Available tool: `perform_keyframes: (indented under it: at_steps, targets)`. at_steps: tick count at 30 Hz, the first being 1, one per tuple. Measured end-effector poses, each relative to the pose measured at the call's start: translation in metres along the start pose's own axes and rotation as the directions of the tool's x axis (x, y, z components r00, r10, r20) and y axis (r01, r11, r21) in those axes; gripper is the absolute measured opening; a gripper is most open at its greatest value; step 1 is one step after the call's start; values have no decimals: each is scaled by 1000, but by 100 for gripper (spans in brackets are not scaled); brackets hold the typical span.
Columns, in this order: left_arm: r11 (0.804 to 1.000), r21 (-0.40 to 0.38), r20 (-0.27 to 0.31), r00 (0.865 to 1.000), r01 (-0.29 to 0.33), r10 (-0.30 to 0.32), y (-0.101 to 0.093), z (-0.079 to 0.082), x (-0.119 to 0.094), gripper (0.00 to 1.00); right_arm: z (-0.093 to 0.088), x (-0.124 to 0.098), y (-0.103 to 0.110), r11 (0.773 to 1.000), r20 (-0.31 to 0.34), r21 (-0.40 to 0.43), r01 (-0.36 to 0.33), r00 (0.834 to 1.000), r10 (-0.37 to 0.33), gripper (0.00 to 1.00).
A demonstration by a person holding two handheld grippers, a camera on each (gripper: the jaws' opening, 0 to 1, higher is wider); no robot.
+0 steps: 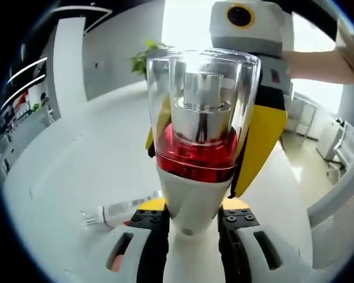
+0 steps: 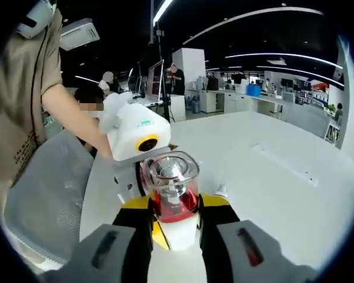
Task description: Arrange the skincare products in the storage area until every visible bottle or jar stands upright without overlapping.
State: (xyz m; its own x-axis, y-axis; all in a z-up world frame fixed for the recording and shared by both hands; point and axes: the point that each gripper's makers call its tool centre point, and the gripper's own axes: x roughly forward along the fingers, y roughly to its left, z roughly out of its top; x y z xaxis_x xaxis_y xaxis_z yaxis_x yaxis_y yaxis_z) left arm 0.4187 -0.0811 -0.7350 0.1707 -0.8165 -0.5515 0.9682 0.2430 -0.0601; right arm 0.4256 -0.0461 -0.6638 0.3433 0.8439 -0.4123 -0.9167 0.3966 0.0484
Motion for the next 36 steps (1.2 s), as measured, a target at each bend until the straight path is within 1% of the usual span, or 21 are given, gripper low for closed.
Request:
perform_keyframes:
  at_steps: [3,4,7,8,9,11,13,15,16,17,19,20,21,23,24,25,27,28,31,32,36]
  targets:
    - [1000,-25,5,1000,-2,2,0,1,-1,29,1,-1,1,1000,11,27,13,1000,-13,32]
    - [999,-33,14,1000,-2,2,-1,4,-3,30,2,-1,2,999,12,33,18,1000,-18,34]
    - [999,-35,25,1000,-3,4,-3,9,-6,39,3,-2,4,998,3,42,37,999,-37,42]
    - [1000,-29,25,1000,-5,5,-4,9,-8,41,2,-3,6,998,-6,44,42,999,-42,42]
    - [1000,-27,22,1000,-4,4,-5,9,-9,41,2,-3,7,998,-10,46,45,999,-45,43]
    - [1000,-27,8,1000,-2,2,-9,7,-15,41,2,-5,11,996,-7,59,60,998,-60,47]
    - [1000,-28,0,1000,5,-5,-12,3,-21,45,2,-7,15,994,-12,73,82,997,-81,51]
    - [999,-38,5,1000,15,-15,-20,-1,-30,51,2,-9,20,990,-10,96,106,994,-106,54]
    - [999,-44,11,1000,12,-11,-21,-3,-33,52,3,-10,23,984,-4,115,132,991,-133,56]
    - [998,-55,16,1000,5,-4,-22,-5,-37,53,3,-11,25,984,-7,119,136,991,-136,58]
    - [993,-114,23,1000,-18,20,-24,-15,-48,55,1,-13,27,972,-4,142,186,982,-187,61]
    - [992,-122,23,999,-21,24,-25,-17,-50,57,0,-13,29,967,0,155,204,978,-207,62]
    - [991,-133,21,999,-31,34,-27,-21,-56,58,-1,-15,28,955,14,180,234,971,-240,64]
    - [987,-154,23,999,-45,49,-30,-26,-66,62,-2,-17,33,944,26,210,255,964,-266,69]
    - [985,-163,27,998,-51,56,-31,-27,-70,64,-3,-18,34,940,21,214,266,961,-277,72]
    - [983,-173,33,998,-56,62,-32,-28,-75,66,-5,-19,36,933,15,224,282,956,-293,74]
    - [980,-185,43,996,-69,78,-35,-27,-87,69,-6,-21,39,927,10,228,298,951,-308,80]
    - [978,-191,48,995,-81,92,-36,-28,-94,70,-6,-22,41,921,6,232,314,946,-324,82]
    - [972,-210,65,991,-103,118,-38,-28,-110,74,-3,-25,47,905,18,254,340,934,-356,87]
    - [970,-216,66,990,-109,126,-40,-29,-115,75,-1,-25,50,897,23,268,352,928,-371,88]
    - [962,-236,66,985,-139,158,-46,-38,-135,79,1,-24,64,883,32,289,370,918,-395,92]
